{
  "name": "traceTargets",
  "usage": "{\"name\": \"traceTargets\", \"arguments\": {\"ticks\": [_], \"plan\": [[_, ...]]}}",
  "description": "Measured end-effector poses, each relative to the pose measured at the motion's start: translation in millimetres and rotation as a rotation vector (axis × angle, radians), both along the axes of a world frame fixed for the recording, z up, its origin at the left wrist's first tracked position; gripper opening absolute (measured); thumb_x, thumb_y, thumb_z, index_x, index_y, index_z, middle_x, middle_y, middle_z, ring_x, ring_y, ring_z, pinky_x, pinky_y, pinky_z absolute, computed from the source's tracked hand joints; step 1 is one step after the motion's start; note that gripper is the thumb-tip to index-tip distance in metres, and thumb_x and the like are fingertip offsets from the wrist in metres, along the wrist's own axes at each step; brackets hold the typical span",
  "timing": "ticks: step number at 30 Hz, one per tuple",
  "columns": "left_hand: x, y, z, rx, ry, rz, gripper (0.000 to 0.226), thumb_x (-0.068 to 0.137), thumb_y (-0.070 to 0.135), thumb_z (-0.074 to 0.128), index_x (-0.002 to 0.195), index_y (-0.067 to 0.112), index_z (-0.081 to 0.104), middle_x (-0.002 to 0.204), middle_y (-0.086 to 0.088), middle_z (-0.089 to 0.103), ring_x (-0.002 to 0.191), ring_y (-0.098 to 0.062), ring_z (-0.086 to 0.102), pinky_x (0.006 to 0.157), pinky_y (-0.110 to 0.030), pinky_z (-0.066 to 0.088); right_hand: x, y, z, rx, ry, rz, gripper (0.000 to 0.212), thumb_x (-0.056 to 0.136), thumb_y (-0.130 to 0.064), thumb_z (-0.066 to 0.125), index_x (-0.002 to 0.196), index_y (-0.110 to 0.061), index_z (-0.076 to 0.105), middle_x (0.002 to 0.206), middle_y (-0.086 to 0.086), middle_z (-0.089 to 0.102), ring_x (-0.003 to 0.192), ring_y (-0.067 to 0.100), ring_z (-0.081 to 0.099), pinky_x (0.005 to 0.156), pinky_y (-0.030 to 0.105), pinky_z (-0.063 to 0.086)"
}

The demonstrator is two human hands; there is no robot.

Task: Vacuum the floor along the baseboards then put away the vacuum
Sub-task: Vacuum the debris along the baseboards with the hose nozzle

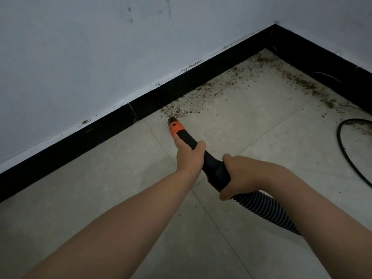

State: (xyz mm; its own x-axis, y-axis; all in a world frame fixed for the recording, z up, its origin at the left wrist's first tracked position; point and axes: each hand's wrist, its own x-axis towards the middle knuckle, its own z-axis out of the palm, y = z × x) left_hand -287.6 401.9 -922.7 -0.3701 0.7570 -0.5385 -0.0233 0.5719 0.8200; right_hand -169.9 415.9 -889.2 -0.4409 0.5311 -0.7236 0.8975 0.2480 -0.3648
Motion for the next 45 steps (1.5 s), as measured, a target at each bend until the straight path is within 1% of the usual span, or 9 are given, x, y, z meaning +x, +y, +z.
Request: {"name": "traceTargets", "arguments": {"ticks": [3,8,13,20,25,31,35,39,45], "plan": [[-1,4,-2,0.008,-0.014,-0.046,0.075,0.093,0.018,0.045,0.149,0.022,-0.005,0.104,-0.004,0.045,0.084,-0.018,0.049,0.074,-0.030,0.041,3,0,0,0.029,-0.012,-0.007,0.049,0.072,-0.038,0.075,0.083,-0.023,0.030,0.083,-0.004,0.045,0.068,0.007,0.046,0.053,0.022,0.038],[3,15,-8,0.032,-0.043,-0.136,0.078,0.094,0.019,0.046,0.148,0.022,-0.010,0.093,0.005,0.044,0.070,-0.004,0.045,0.066,-0.023,0.040,9,2,-1,0.035,-0.029,-0.073,0.049,0.071,-0.036,0.076,0.077,-0.026,0.028,0.083,-0.005,0.047,0.067,0.005,0.048,0.052,0.019,0.038],[15,24,-13,0.038,-0.089,-0.179,0.080,0.093,0.021,0.047,0.148,0.023,-0.011,0.106,-0.002,0.047,0.081,-0.015,0.051,0.071,-0.026,0.042,18,5,2,0.074,-0.074,-0.091,0.050,0.072,-0.036,0.075,0.076,-0.027,0.027,0.079,-0.006,0.046,0.063,0.002,0.046,0.048,0.016,0.032],[24,36,-13,0.031,-0.123,-0.280,0.082,0.093,0.021,0.047,0.147,0.024,-0.014,0.109,-0.002,0.046,0.077,-0.011,0.049,0.061,-0.018,0.039,27,5,-1,0.095,-0.106,-0.158,0.049,0.073,-0.038,0.074,0.076,-0.027,0.026,0.079,-0.005,0.047,0.064,0.004,0.047,0.049,0.016,0.034],[20,31,-14,0.014,-0.090,-0.278,0.083,0.093,0.022,0.047,0.147,0.024,-0.016,0.128,-0.008,0.045,0.091,-0.016,0.048,0.076,-0.025,0.040,25,2,-4,0.085,-0.085,-0.164,0.049,0.071,-0.036,0.075,0.077,-0.027,0.027,0.081,-0.005,0.048,0.066,0.005,0.048,0.051,0.019,0.036],[-6,27,-10,0.005,-0.004,-0.247,0.078,0.095,0.023,0.045,0.148,0.022,-0.013,0.104,-0.001,0.042,0.085,-0.017,0.048,0.073,-0.028,0.039,3,2,-7,0.066,0.006,-0.113,0.049,0.072,-0.038,0.076,0.085,-0.022,0.031,0.080,-0.005,0.047,0.066,0.005,0.047,0.050,0.020,0.037],[-8,35,-7,0.008,0.012,-0.231,0.077,0.095,0.022,0.045,0.148,0.022,-0.011,0.097,0.001,0.042,0.082,-0.016,0.048,0.074,-0.028,0.039,0,8,-7,0.073,0.042,-0.127,0.049,0.073,-0.038,0.075,0.079,-0.023,0.029,0.080,-0.005,0.047,0.065,0.005,0.048,0.049,0.020,0.036],[6,48,-6,0.002,-0.012,-0.301,0.079,0.095,0.023,0.045,0.148,0.023,-0.014,0.104,-0.002,0.043,0.085,-0.018,0.049,0.073,-0.028,0.040,16,14,-7,0.099,0.043,-0.173,0.047,0.073,-0.039,0.075,0.086,-0.022,0.033,0.081,-0.004,0.048,0.066,0.006,0.049,0.051,0.021,0.037],[35,74,-2,-0.006,-0.037,-0.339,0.083,0.093,0.025,0.047,0.147,0.021,-0.015,0.127,-0.012,0.048,0.098,-0.024,0.052,0.079,-0.030,0.044,49,26,-4,0.178,0.064,-0.308,0.051,0.073,-0.037,0.072,0.105,-0.016,0.039,0.086,-0.001,0.056,0.074,0.012,0.059,0.062,0.029,0.049]]}}
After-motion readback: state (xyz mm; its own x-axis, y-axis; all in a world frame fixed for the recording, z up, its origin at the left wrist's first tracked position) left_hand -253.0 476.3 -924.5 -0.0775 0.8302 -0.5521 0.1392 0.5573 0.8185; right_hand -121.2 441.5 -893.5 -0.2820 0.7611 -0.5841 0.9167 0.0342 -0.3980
